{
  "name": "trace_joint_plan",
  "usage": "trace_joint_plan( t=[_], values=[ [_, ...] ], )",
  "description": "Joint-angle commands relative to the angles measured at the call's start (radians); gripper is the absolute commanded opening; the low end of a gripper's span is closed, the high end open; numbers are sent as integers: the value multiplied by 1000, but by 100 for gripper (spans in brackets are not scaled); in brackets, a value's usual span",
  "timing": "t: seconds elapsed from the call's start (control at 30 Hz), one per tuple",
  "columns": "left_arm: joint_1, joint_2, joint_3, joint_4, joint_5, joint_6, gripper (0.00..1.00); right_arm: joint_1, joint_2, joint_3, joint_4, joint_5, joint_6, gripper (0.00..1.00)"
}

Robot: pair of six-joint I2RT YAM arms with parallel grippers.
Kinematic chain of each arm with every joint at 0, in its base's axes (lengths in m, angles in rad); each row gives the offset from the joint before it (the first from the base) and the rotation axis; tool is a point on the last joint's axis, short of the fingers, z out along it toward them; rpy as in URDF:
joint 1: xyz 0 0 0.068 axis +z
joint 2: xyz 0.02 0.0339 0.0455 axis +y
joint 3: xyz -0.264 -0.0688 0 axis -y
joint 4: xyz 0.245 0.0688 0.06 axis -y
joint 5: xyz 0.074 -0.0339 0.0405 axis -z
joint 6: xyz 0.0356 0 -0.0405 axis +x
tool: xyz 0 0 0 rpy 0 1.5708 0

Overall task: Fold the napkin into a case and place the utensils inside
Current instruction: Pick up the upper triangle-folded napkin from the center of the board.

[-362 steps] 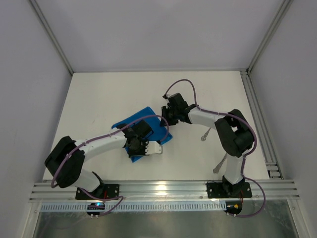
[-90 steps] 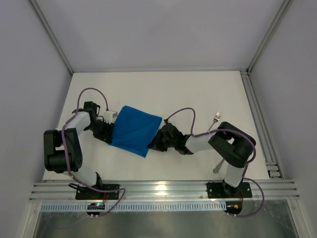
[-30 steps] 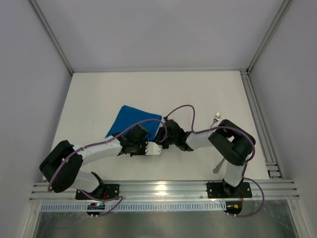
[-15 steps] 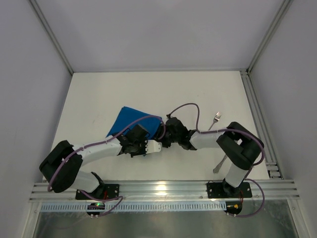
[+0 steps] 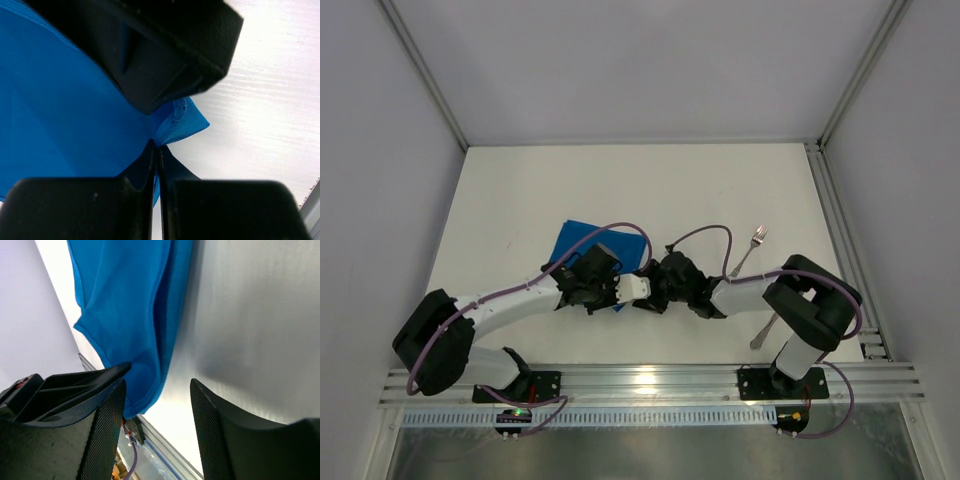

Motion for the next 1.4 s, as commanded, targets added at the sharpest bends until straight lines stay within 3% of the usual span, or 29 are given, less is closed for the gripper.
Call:
trace_joint_plan(
  t=[0.0,0.2,0.4,0.5,0.53,0.6,0.67,0.7,0.8,1.07,1.2,1.37],
  values=[
    [1,-18,39,-15,41,-29,0,13,15,-15,107,49,62,58],
    [1,-18,37,-5,51,-40,0,28,63,-6,134,50,100,57],
    [0,-7,49,-1,54,-52,0,43,116,17,194,29,143,48],
    [1,-3,48,2,49,-53,0,48,129,24,222,17,162,31],
    [0,0,46,1,48,-54,0,48,129,25,231,14,166,21],
    [0,0,42,-4,43,-54,2,50,123,18,242,15,180,12],
    [1,-6,37,-14,43,-57,18,48,121,20,254,14,189,4],
    [0,-9,29,-19,49,-55,33,48,122,21,260,10,193,4],
    [1,-49,6,-33,66,-31,57,47,127,31,288,-2,212,4],
    [-2,-115,-50,7,28,-6,99,39,109,58,272,-17,258,4],
    [-9,-142,-93,45,-14,14,99,30,98,75,242,-22,263,4],
    [-28,-136,-193,230,-118,51,99,27,93,97,199,-22,268,4]
  ],
)
